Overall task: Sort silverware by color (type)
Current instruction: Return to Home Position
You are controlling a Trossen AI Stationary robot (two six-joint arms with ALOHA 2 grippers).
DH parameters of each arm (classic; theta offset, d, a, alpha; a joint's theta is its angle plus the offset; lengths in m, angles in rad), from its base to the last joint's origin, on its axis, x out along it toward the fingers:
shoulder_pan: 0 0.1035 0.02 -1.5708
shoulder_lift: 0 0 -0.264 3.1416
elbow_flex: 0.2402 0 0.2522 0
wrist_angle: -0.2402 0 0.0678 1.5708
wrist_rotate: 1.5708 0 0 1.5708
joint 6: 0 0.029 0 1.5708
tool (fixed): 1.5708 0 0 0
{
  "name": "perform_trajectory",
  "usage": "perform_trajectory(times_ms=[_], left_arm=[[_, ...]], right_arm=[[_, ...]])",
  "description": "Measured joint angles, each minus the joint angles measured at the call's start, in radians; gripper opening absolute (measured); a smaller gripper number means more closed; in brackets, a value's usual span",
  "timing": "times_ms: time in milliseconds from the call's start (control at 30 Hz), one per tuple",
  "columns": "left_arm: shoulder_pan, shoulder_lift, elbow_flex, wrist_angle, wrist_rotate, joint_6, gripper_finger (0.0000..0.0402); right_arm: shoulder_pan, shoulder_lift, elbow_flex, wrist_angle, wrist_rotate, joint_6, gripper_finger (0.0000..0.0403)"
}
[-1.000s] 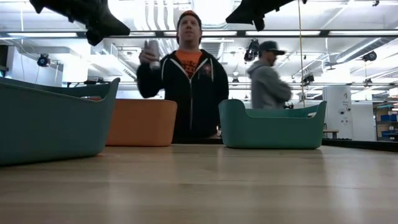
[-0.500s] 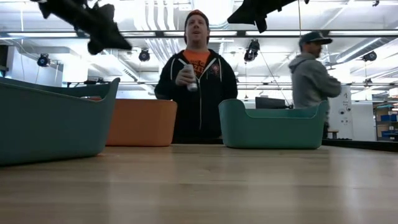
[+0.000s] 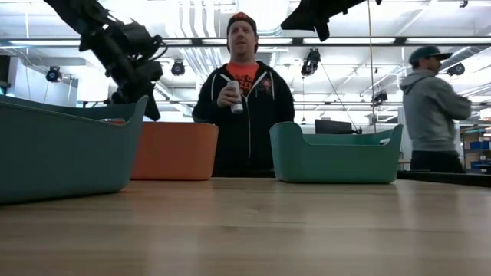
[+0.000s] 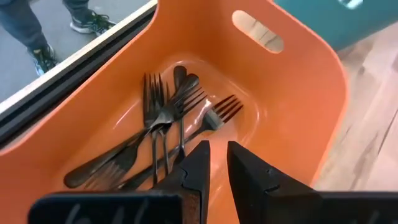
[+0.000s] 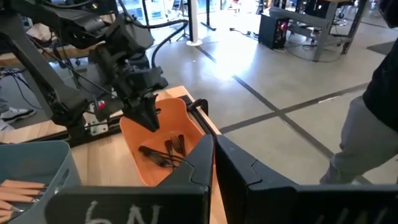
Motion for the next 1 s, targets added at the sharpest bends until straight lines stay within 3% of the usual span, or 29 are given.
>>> perform_trajectory(times_ms=[200,333,600,1000], left_arm=[[0.000,0.084,0.022,0.015,0.003,0.083,0.0038],[0.000,0.109,0.106,-0.146,0.003,0.106,0.0038],[0.001,0.014,0.143,-0.168,0.030,0.255,0.0038],[0.001,0.000,0.144,-0.151,0.049,0.228,0.0038]], right_arm=[[0.000,0.012,0.000,0.000,0.045,-0.030,0.0009],[0.000,0.017,-0.001,-0.008,0.053,-0.030,0.0009],[-0.013,0.020,-0.001,-0.025,0.053,-0.044,0.0009],[-0.051,0.026,-0.001,-0.025,0.054,-0.047,0.0009]])
